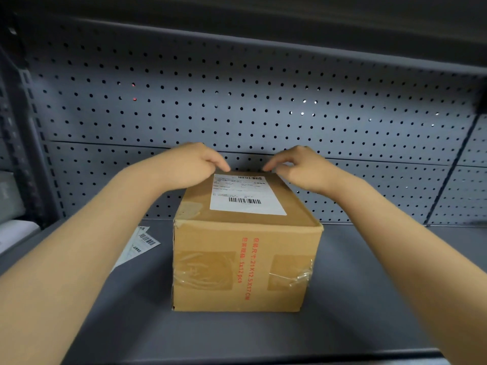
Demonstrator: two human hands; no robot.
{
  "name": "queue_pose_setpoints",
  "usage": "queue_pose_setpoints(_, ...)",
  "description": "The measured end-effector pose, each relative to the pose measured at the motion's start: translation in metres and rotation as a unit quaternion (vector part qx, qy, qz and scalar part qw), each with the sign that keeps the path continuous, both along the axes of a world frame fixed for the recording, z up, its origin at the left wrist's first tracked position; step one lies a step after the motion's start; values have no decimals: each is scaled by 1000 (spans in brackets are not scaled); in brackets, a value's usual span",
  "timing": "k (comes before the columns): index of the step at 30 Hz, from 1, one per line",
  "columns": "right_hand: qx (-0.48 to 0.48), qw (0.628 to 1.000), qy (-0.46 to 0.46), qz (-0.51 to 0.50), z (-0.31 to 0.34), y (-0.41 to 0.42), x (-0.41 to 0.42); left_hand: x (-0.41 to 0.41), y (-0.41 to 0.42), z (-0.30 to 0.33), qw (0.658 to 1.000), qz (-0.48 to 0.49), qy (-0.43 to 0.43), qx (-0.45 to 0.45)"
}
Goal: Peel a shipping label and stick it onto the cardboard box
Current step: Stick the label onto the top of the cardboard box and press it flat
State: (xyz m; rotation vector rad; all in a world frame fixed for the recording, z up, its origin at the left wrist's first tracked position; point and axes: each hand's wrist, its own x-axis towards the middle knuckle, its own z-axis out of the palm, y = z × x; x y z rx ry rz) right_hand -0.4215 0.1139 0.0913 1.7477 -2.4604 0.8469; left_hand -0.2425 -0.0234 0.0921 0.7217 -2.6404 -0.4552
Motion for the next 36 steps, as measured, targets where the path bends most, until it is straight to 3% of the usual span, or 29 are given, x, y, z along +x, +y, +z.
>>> queue_pose_setpoints(4,62,997,-27,38,-10,-10,10,-12,6,-5,998,-10,-56,18)
queue_pose_setpoints(9,4,1000,-21,-12,-12,19,-5,15,-7,-12,999,3,-42,28)
queue_pose_setpoints(12,-36,996,-48,72,-13,28,11,24,10,-10,992,-90,36,81)
queue_pose_setpoints(15,-4,986,-62,153,-17,32,32,27,32,-9,985,-149,28,84)
queue_pose_setpoints(18,-6,988,-60,141,-18,44,32,38,36,-15,989,-126,19,82)
queue_pose_setpoints(22,-24,995,-44,91,-13,71,22,62,24,-17,989,-57,81,107)
queue_pose_setpoints(29,-7,986,1,164,-15,61,57,52,61,-18,991,-100,52,71)
queue_pose_setpoints(36,-31,993,12,110,-13,85,38,81,56,-18,991,-59,100,59)
